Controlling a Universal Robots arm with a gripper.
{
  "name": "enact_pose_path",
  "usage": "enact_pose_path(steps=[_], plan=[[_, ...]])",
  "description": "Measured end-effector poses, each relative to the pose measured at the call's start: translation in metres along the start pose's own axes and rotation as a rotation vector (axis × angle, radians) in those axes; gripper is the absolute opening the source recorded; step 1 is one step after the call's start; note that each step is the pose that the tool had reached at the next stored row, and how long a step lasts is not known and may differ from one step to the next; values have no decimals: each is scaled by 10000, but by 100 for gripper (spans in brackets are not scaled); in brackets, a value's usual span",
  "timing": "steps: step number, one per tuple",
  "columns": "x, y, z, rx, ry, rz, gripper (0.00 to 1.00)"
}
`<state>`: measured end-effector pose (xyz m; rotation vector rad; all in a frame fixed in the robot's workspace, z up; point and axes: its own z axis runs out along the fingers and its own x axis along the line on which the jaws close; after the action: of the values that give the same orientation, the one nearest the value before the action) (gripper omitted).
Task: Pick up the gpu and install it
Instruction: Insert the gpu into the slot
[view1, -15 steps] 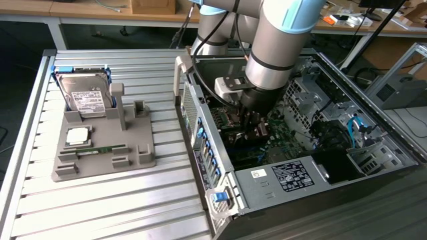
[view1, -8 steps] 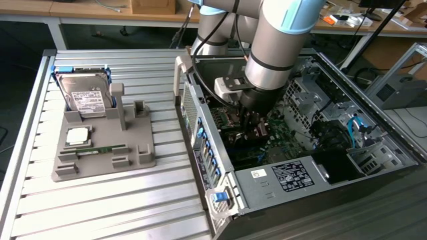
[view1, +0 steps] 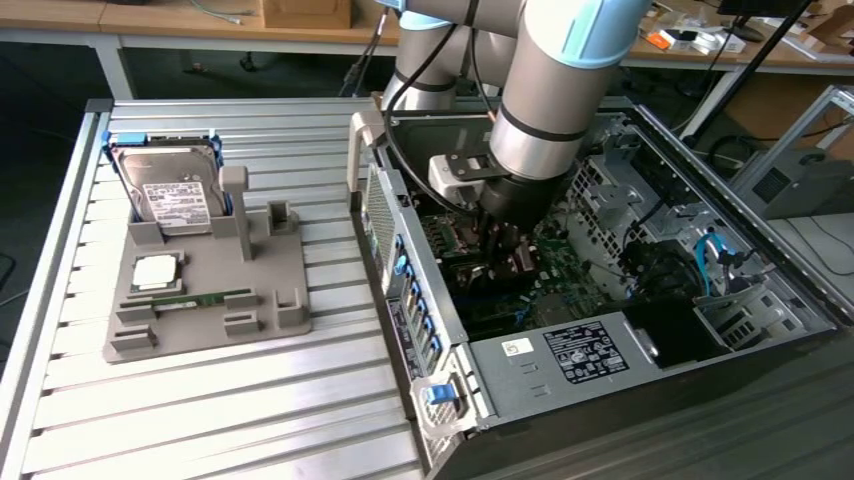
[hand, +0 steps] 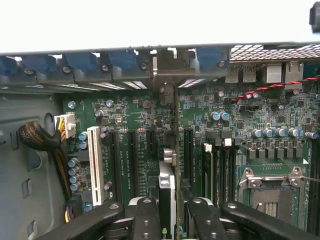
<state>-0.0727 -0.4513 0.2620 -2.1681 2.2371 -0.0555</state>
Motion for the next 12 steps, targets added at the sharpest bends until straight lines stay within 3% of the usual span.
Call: enact_pose_path(steps=[3,12], plan=[[1,0,-1,-2,-42,-1,27],[1,0,5,-4,-44,-2,27]])
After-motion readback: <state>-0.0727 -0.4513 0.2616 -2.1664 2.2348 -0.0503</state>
